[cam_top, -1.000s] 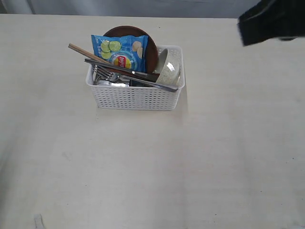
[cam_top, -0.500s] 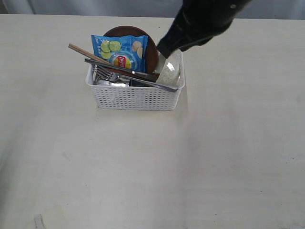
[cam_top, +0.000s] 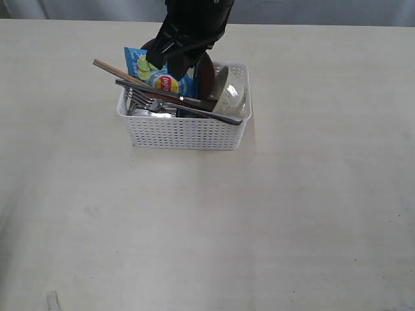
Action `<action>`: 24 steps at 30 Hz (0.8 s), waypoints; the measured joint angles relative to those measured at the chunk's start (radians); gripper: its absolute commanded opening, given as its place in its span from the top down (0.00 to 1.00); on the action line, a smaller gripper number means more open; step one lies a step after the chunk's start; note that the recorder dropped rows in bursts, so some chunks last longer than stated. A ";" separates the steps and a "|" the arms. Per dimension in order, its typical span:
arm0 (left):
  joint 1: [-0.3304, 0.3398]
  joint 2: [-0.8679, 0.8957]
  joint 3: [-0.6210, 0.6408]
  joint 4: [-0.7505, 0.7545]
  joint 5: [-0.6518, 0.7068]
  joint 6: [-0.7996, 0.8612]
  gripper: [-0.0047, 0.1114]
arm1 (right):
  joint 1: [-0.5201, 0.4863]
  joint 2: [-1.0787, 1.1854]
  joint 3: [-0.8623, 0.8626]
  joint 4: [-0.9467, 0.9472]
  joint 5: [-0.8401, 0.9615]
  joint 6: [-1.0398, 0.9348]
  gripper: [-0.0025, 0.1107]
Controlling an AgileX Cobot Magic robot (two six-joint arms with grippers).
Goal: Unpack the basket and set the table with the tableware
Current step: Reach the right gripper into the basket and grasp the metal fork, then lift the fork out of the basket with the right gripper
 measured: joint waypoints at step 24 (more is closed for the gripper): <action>0.000 0.000 0.000 0.000 0.000 0.000 0.96 | 0.000 0.212 -0.105 0.000 0.007 -0.118 0.67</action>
